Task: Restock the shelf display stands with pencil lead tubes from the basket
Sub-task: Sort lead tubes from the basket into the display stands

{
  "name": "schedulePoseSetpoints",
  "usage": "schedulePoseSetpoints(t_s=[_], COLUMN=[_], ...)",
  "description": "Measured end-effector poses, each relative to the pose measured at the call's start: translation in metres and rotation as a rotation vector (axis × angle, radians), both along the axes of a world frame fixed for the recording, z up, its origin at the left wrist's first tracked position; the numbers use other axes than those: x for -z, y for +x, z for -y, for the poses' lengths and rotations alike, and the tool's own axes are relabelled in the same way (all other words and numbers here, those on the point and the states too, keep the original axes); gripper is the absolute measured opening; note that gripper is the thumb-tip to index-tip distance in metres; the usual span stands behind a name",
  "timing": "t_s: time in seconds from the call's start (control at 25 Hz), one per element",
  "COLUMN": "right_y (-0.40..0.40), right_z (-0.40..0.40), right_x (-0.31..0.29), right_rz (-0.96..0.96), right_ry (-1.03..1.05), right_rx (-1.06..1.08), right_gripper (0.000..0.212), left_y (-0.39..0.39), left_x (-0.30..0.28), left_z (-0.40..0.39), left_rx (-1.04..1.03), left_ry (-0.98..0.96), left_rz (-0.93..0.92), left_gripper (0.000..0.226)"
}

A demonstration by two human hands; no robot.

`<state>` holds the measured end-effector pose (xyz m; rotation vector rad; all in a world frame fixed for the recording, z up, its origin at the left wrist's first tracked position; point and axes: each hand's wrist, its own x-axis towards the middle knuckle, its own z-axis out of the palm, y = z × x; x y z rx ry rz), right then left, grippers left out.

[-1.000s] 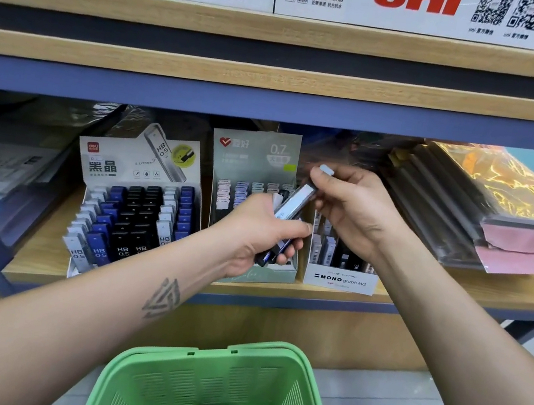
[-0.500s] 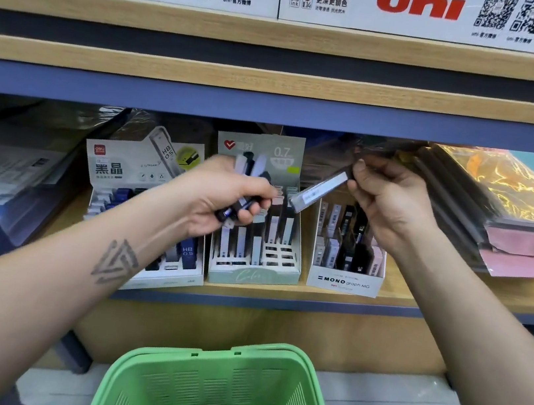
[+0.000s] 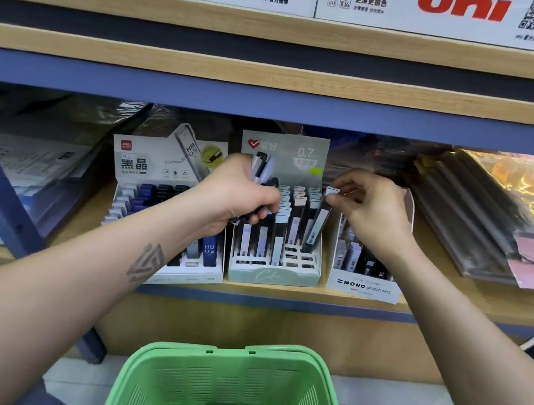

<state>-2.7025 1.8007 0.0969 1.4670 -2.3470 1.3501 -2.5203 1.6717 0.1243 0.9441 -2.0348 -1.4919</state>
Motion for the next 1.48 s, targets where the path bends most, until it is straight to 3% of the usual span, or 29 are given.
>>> schedulePoseSetpoints(t_s=[0.24, 0.76, 1.24, 1.48], right_y=[0.001, 0.0, -0.005, -0.005], right_z=[0.0, 0.003, -0.002, 0.002], right_x=[0.001, 0.004, -0.003, 0.004], right_rz=[0.053, 0.06, 0.1, 0.049], right_ry=[-0.009, -0.044, 0.007, 0.06], right_rx=[-0.05, -0.06, -0.105, -0.095], right_gripper=[0.018, 0.02, 0.027, 0.016], left_y=[-0.012, -0.014, -0.015, -0.015], left_x=[0.009, 0.011, 0.016, 0.016], left_z=[-0.005, -0.007, -0.004, -0.003], left_rx=[0.066, 0.126, 0.152, 0.148], left_ry=[-0.133, -0.161, -0.172, -0.171], left_rz=[0.137, -0.025, 0.001, 0.02], left_gripper=[0.023, 0.021, 0.017, 0.026])
